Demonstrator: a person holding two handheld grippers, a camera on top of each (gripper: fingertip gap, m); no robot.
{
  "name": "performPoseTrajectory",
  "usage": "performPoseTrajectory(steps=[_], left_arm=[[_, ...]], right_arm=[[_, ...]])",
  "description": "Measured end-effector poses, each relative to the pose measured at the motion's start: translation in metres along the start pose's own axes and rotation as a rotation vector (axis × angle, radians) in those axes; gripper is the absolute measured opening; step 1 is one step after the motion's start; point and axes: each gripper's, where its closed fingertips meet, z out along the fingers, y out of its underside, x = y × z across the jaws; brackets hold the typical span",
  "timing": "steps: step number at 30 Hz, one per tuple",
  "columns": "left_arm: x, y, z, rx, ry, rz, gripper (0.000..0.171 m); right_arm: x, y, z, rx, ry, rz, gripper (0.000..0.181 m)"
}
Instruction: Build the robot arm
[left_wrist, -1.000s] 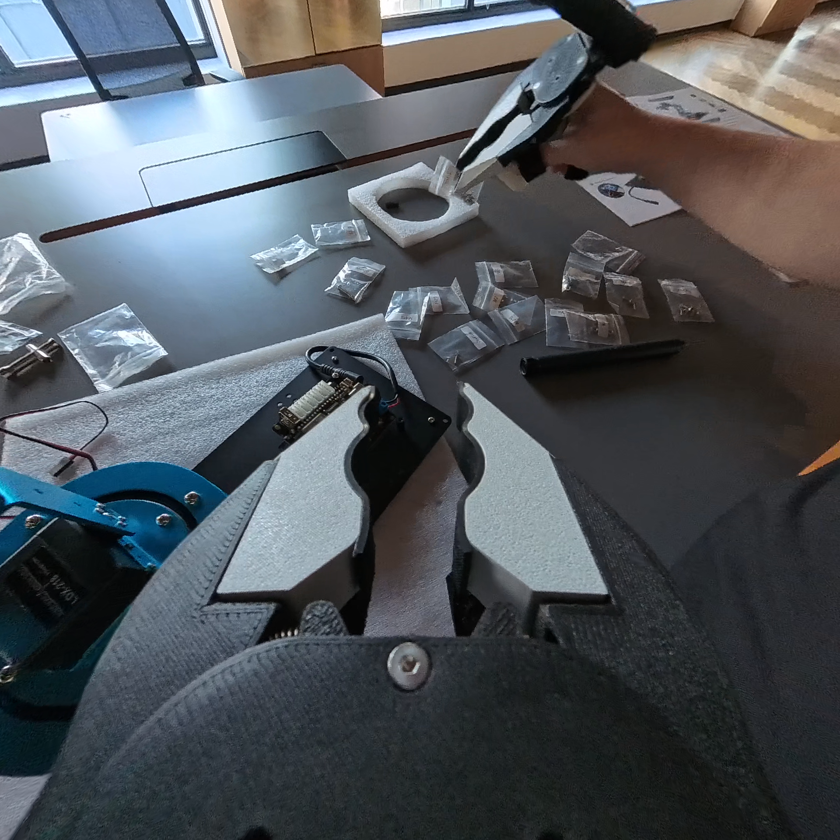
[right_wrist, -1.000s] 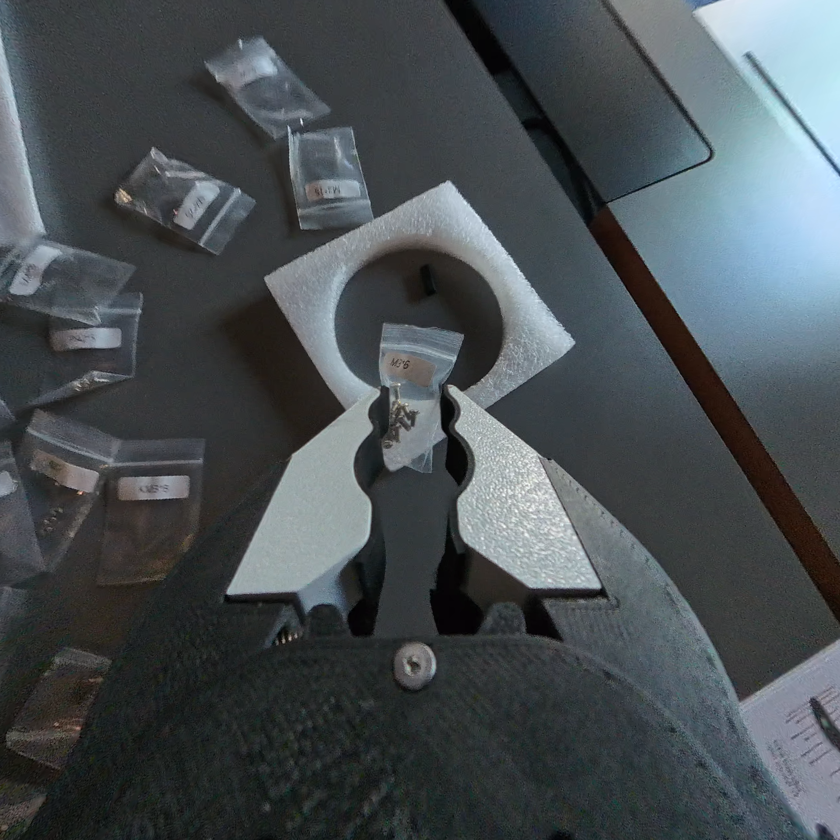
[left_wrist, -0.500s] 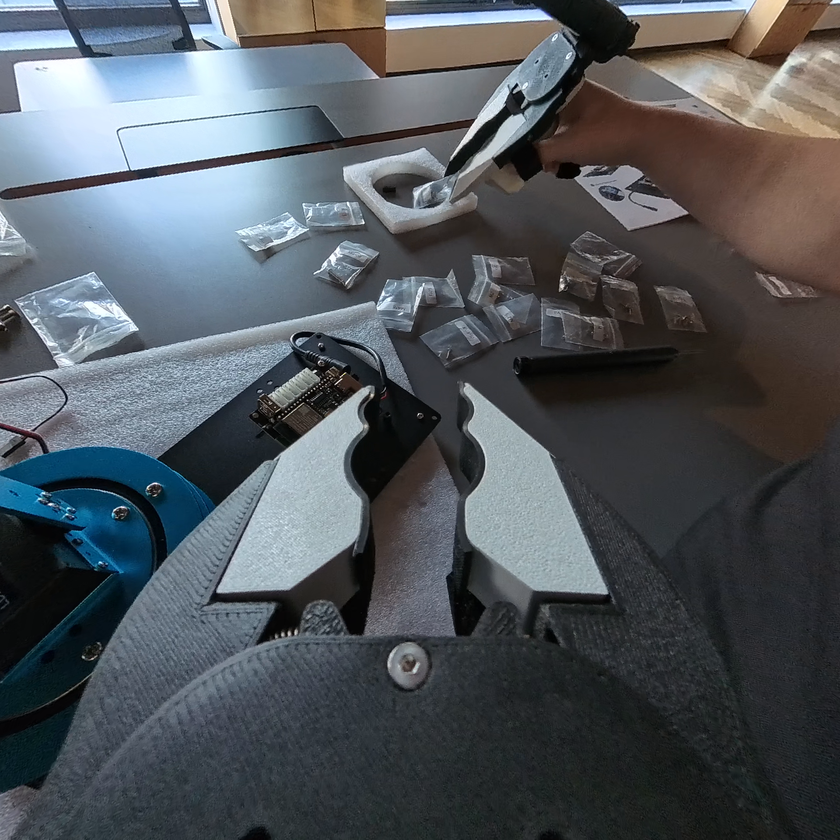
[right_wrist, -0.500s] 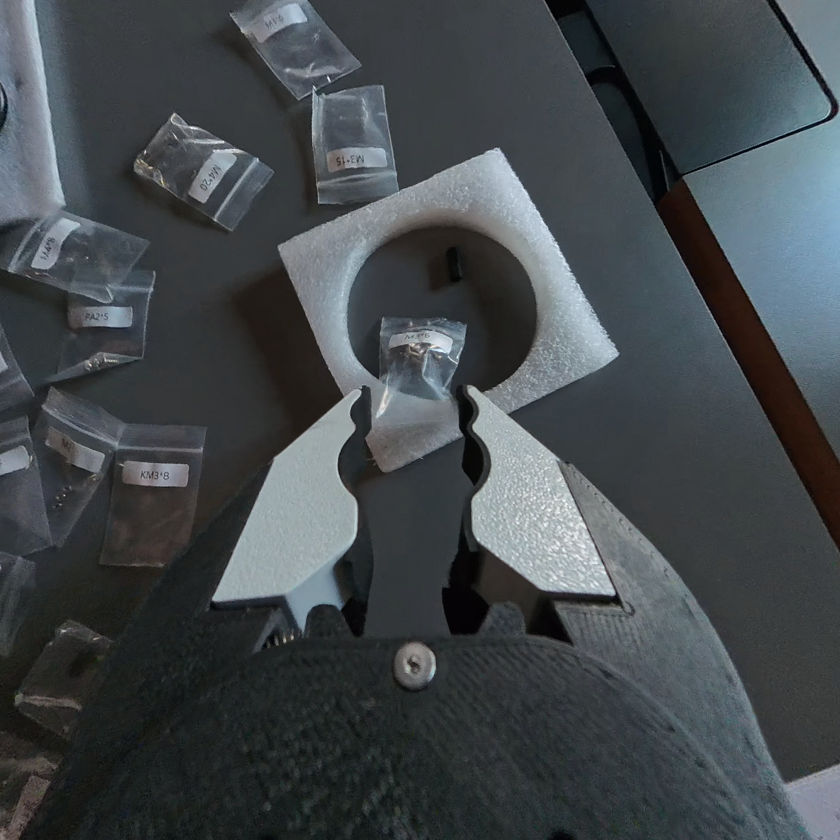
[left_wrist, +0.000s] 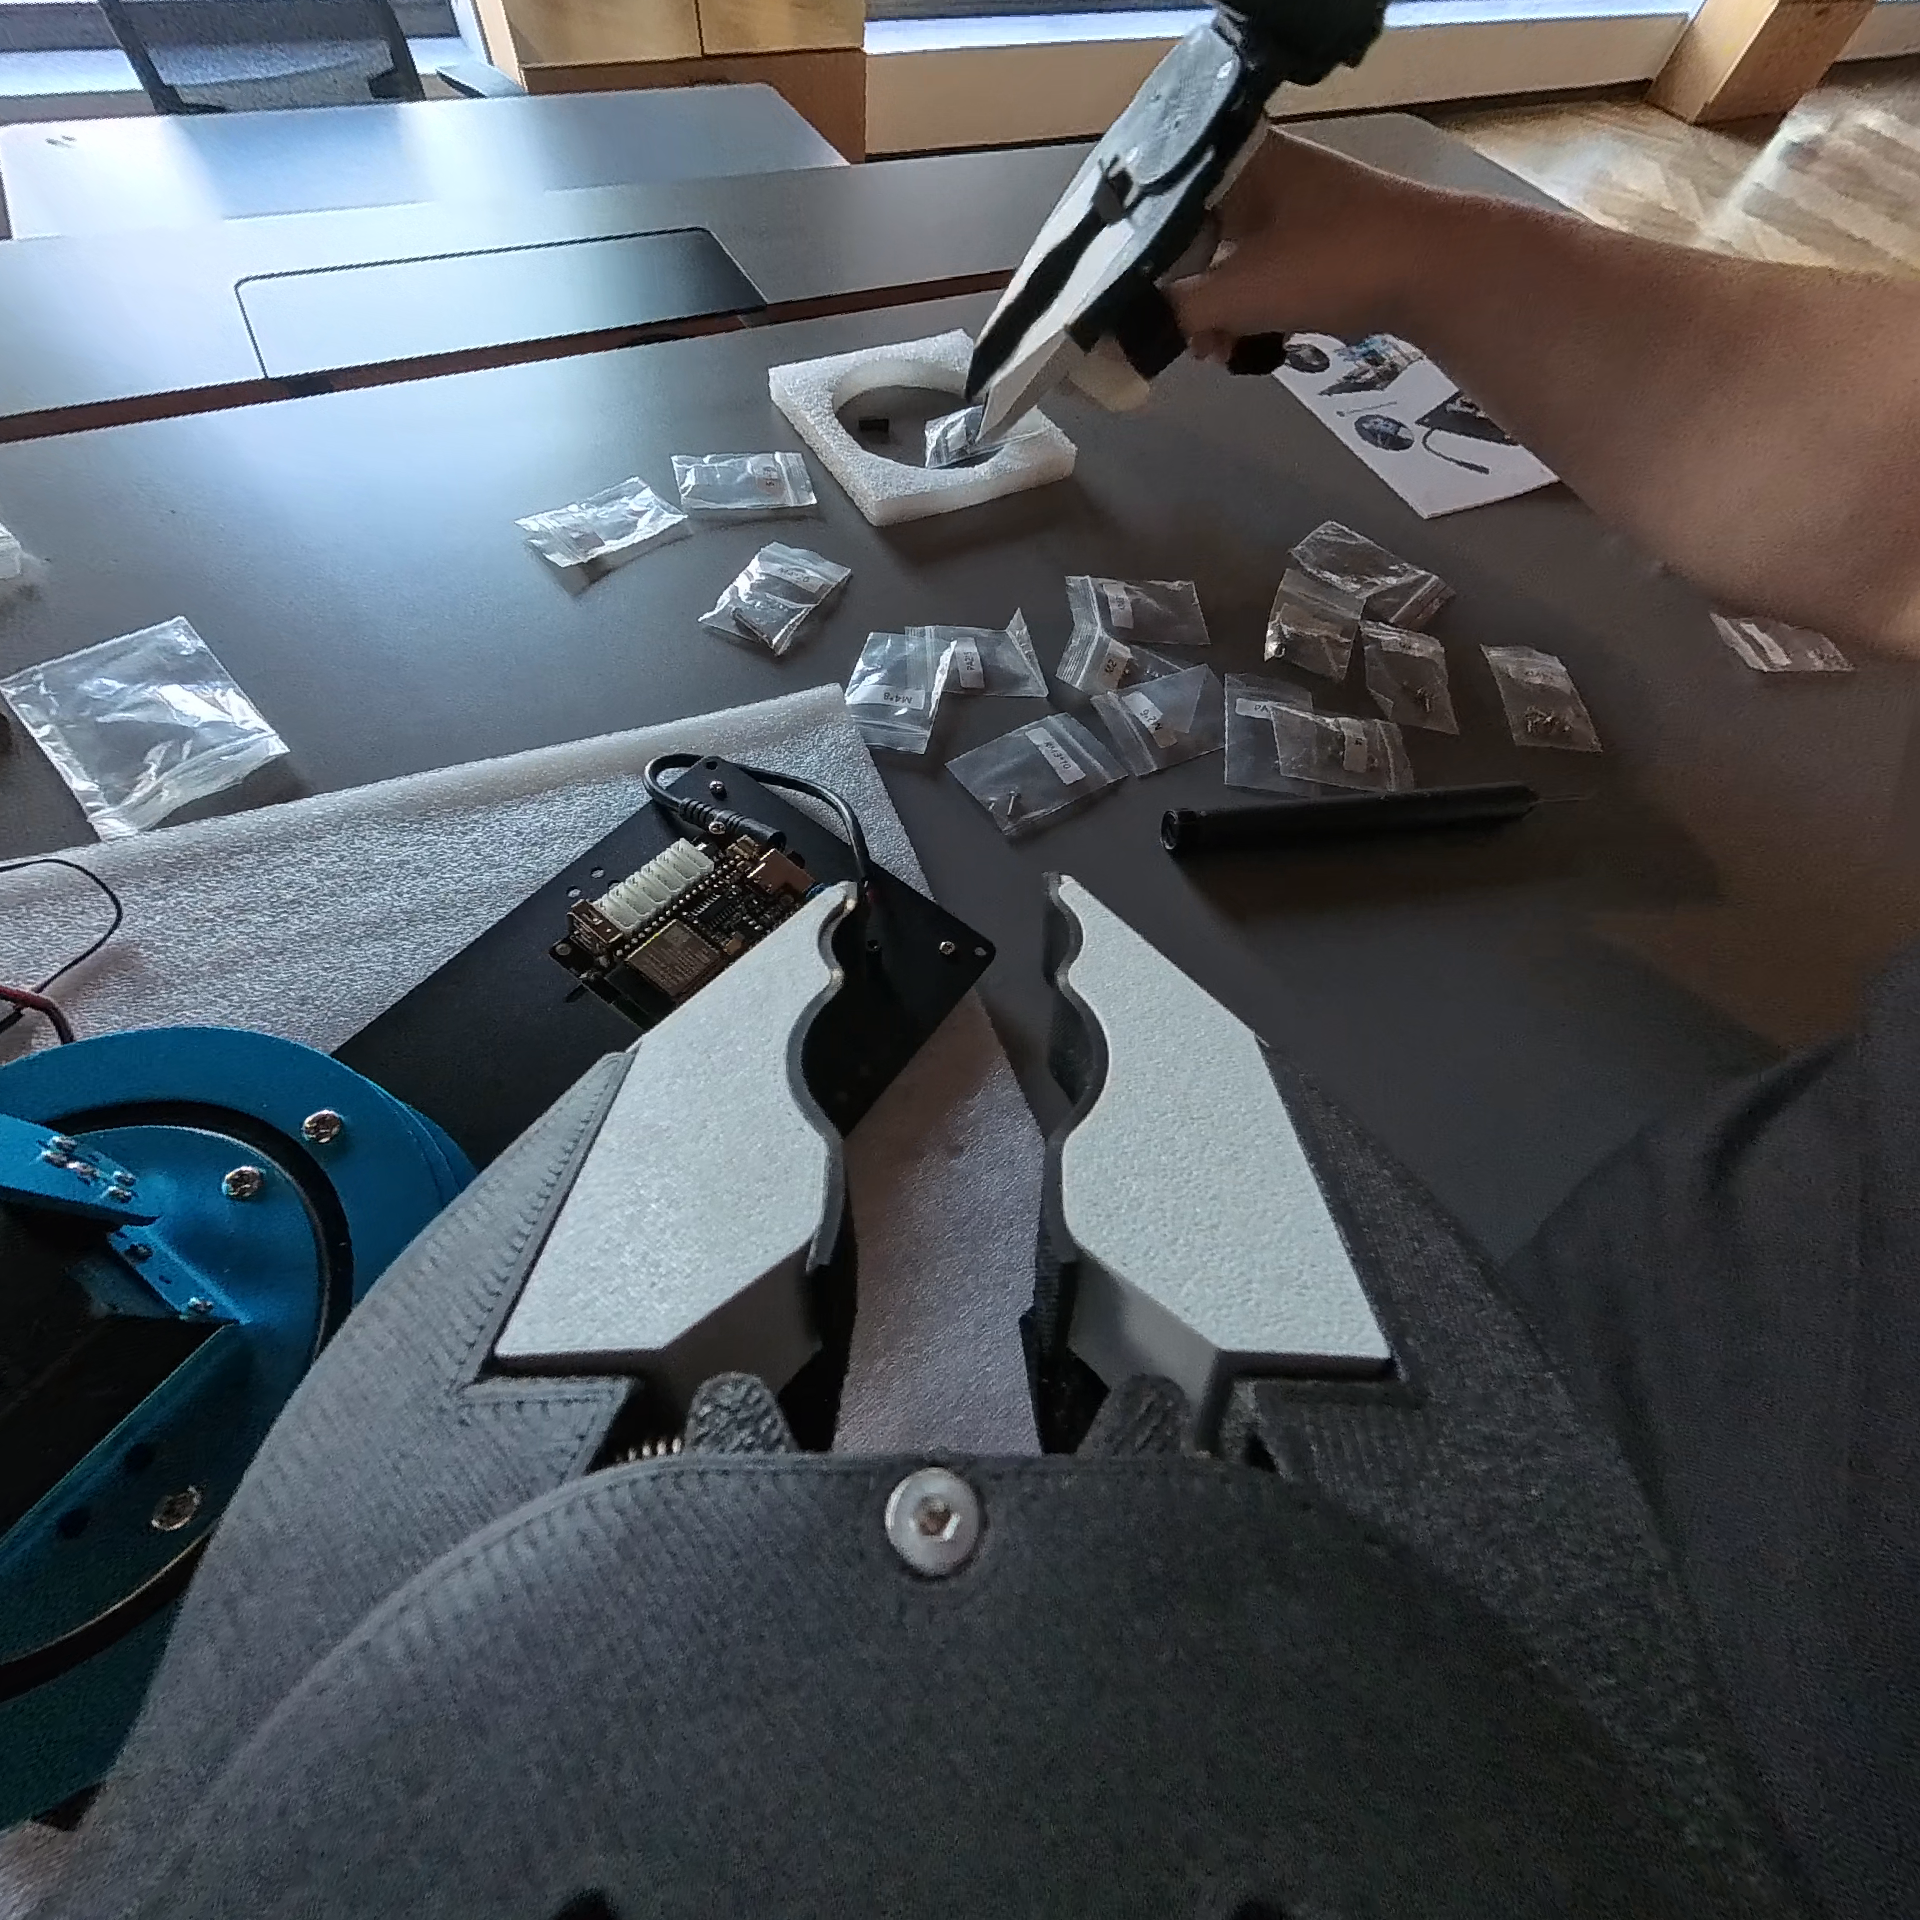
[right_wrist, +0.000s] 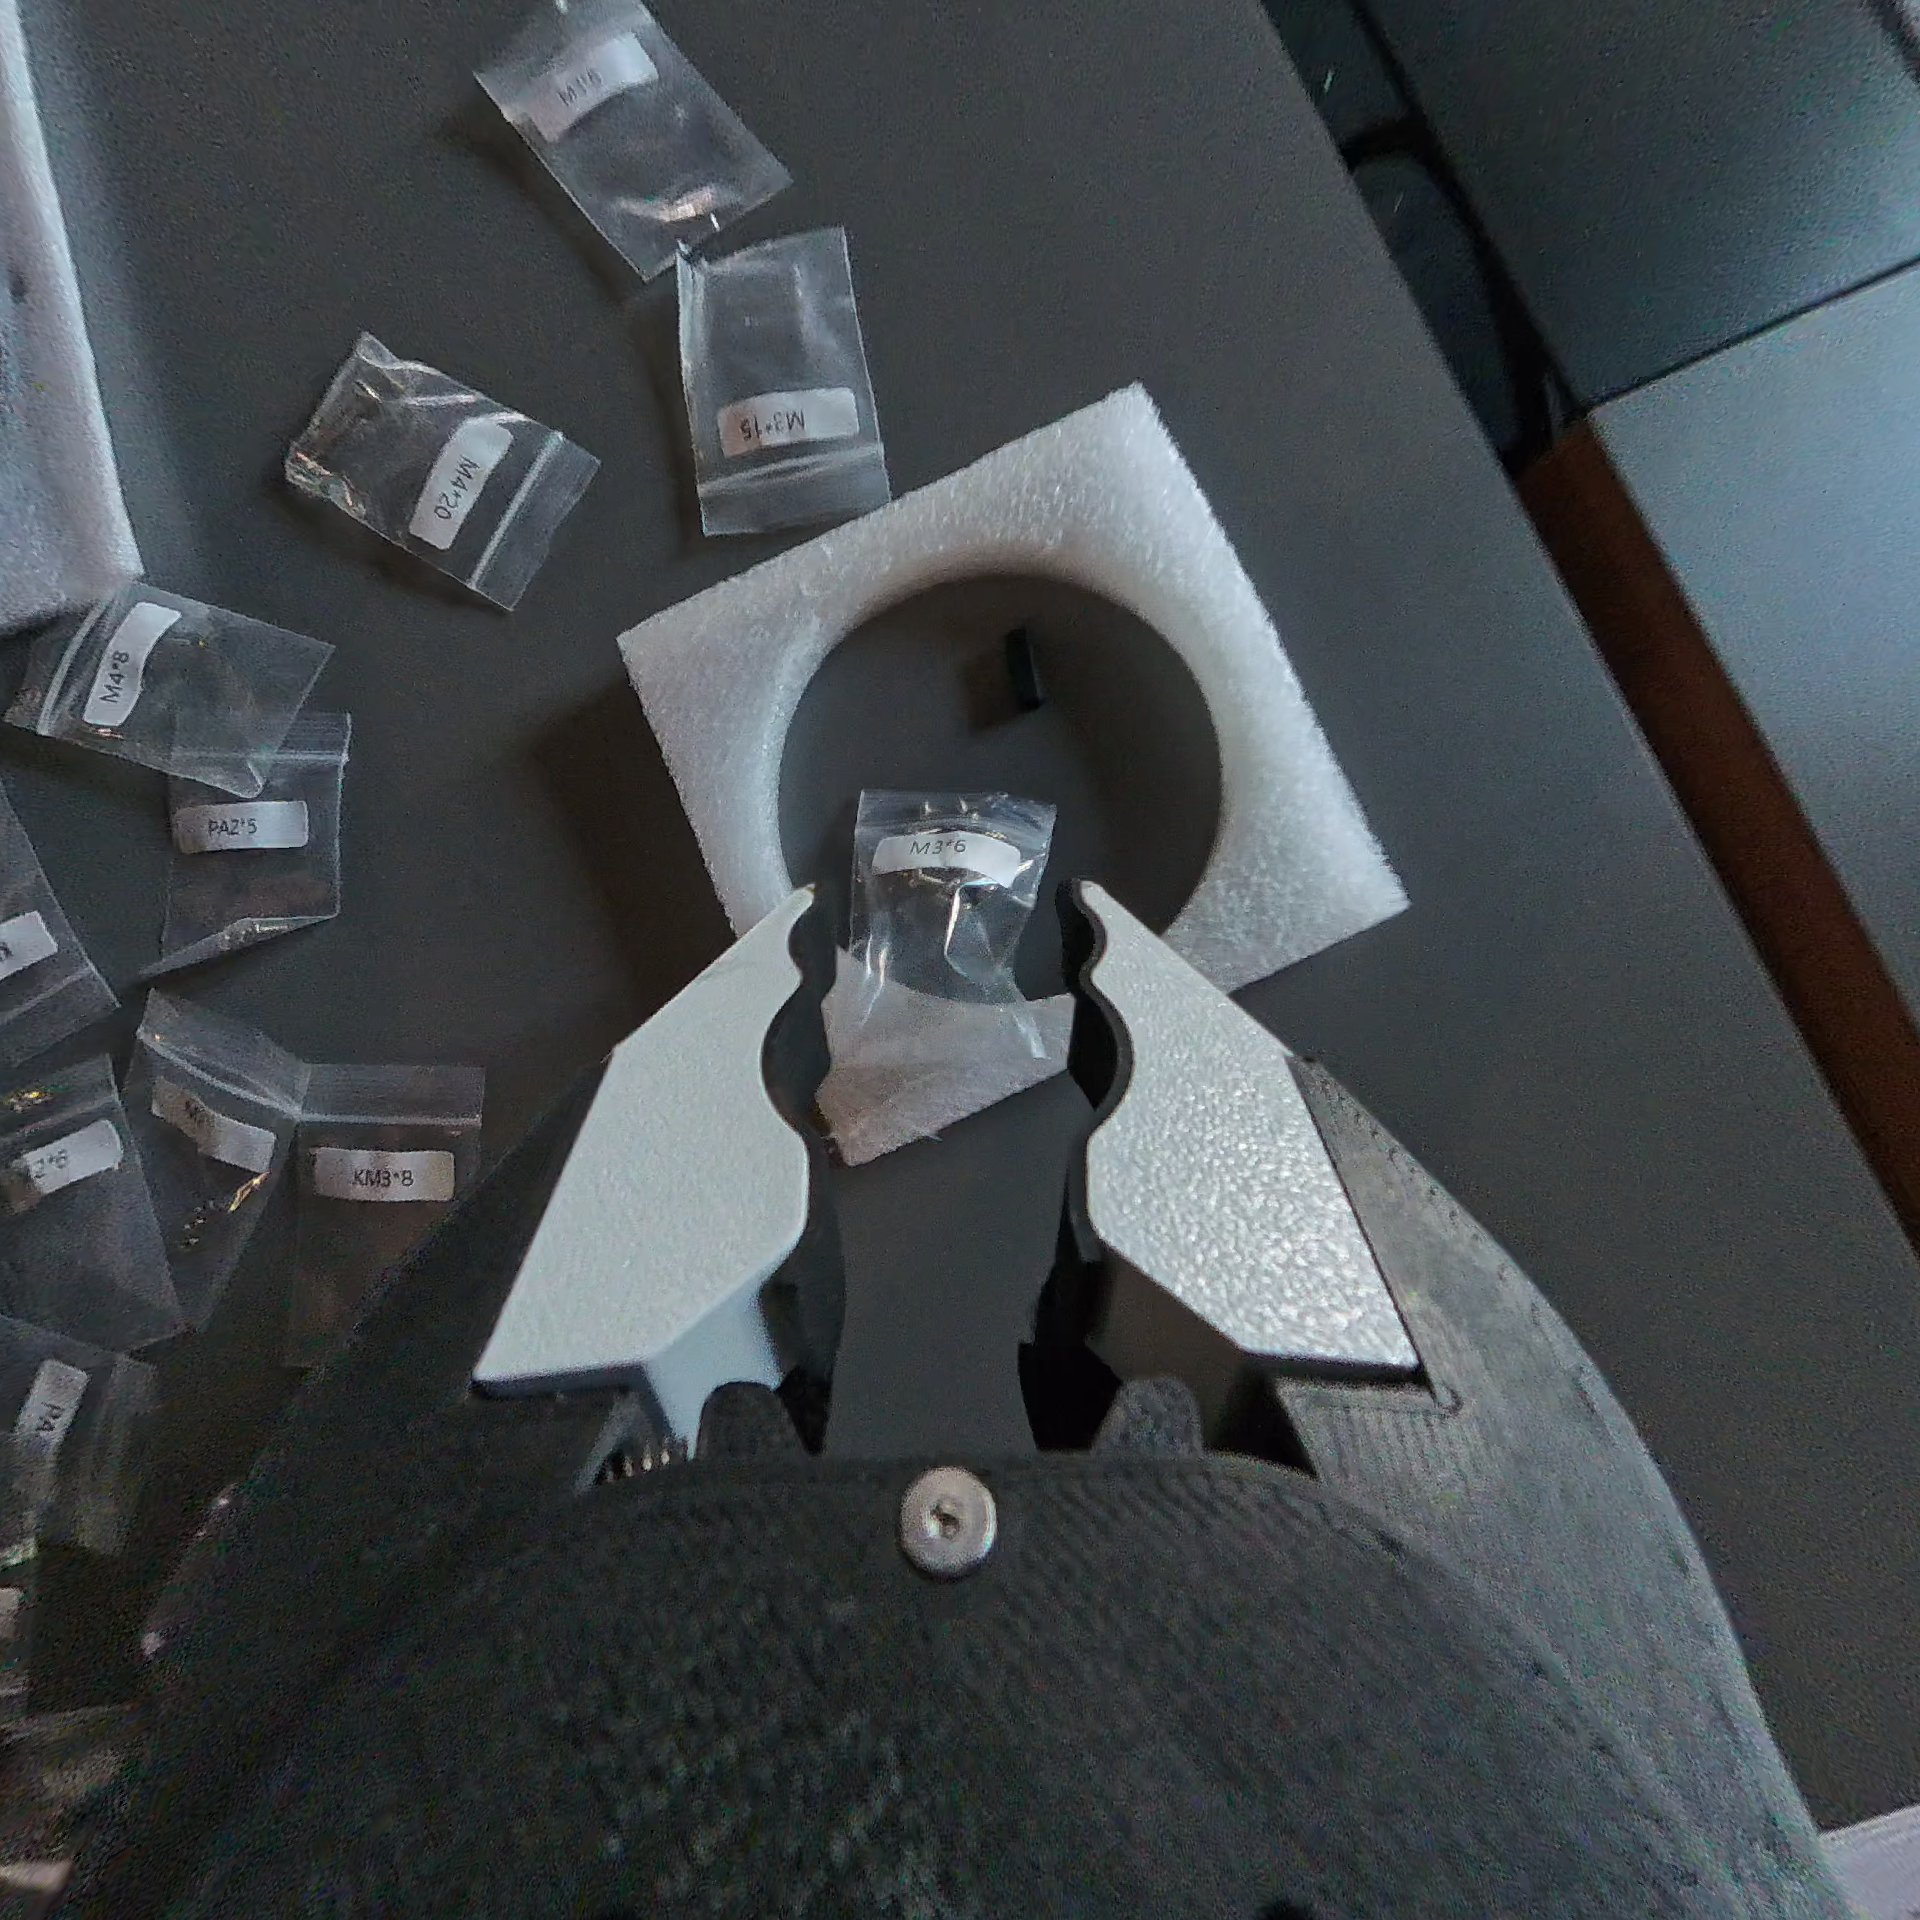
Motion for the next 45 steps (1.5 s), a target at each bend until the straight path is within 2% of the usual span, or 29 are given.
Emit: performPoseTrajectory(steps=[7,16,23,25,28,35,45], left_arm=[[-0.002,0.002,-0.003,0.003,-0.001,-0.008,0.032],[-0.004,-0.002,-0.003,0.024,0.006,-0.021,0.031],[-0.003,-0.001,0.0,0.015,0.014,-0.017,0.031],[-0.003,-0.001,0.0,0.015,0.013,-0.02,0.031],[-0.003,-0.002,0.0,0.02,0.016,-0.021,0.031],[-0.003,-0.001,0.0,0.017,0.013,-0.019,0.031],[-0.004,-0.002,-0.002,0.02,0.003,-0.022,0.031]], right_arm=[[0.0,0.007,0.01,-0.082,0.057,-0.056,0.034],[0.002,0.002,0.004,-0.069,0.098,-0.121,0.029],[-0.003,0.0,0.004,-0.048,0.069,-0.104,0.027],[0.003,0.0,0.003,-0.052,0.107,-0.135,0.027],[-0.001,-0.002,0.005,-0.037,0.061,-0.087,0.027],[0.004,0.002,0.005,-0.056,0.099,-0.12,0.026],[0.008,0.004,0.001,0.038,0.088,-0.06,0.026]])
